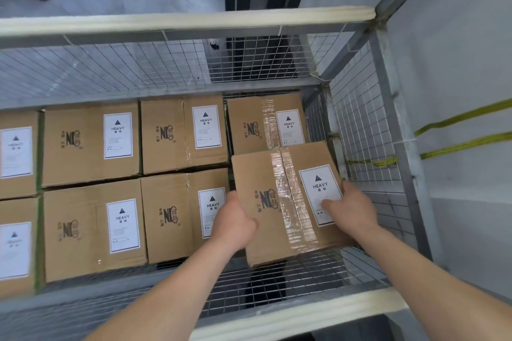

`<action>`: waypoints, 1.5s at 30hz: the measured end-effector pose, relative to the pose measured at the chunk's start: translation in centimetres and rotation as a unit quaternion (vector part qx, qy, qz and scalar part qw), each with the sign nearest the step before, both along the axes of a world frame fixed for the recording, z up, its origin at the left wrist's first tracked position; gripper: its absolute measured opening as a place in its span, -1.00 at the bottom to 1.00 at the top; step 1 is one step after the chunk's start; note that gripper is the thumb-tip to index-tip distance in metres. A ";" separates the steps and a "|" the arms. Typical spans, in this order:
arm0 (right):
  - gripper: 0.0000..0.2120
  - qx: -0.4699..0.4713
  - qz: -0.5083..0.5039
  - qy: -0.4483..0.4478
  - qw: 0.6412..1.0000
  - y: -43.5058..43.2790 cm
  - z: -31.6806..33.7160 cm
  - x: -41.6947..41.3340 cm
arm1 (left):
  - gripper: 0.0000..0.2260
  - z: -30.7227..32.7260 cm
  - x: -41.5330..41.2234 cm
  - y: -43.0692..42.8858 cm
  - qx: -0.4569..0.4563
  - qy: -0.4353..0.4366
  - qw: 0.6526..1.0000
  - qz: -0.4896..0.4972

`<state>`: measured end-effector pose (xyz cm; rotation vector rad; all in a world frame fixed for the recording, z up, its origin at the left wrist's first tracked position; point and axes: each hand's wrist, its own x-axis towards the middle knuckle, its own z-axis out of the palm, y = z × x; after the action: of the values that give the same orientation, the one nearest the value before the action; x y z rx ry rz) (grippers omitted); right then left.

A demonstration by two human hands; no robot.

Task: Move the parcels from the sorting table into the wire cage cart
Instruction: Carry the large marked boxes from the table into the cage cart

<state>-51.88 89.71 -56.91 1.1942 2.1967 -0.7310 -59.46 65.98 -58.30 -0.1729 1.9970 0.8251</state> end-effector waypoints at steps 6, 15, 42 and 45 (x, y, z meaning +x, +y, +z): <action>-0.68 0.011 -0.011 0.038 0.999 1.2 -0.9 -0.2 | -0.57 -1.0 -0.9 0.6 0.012 0.025 1.000 -0.006; -0.43 -0.031 0.015 -0.015 0.999 0.9 -4.5 0.7 | -0.54 -4.3 0.3 0.0 -0.022 0.018 0.999 -0.039; -0.46 -0.035 0.294 -0.086 0.951 -1.9 -3.2 -0.4 | -0.30 -2.3 -0.3 -0.8 -0.102 0.145 0.925 -0.335; -0.37 -0.016 0.314 -0.080 0.946 -3.2 -0.6 -0.7 | -0.32 0.5 -1.1 -1.6 -0.108 0.167 0.912 -0.358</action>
<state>-52.58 86.48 -57.52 0.4550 2.2232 -0.3796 -60.53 64.38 -57.81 0.5875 2.2281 0.1584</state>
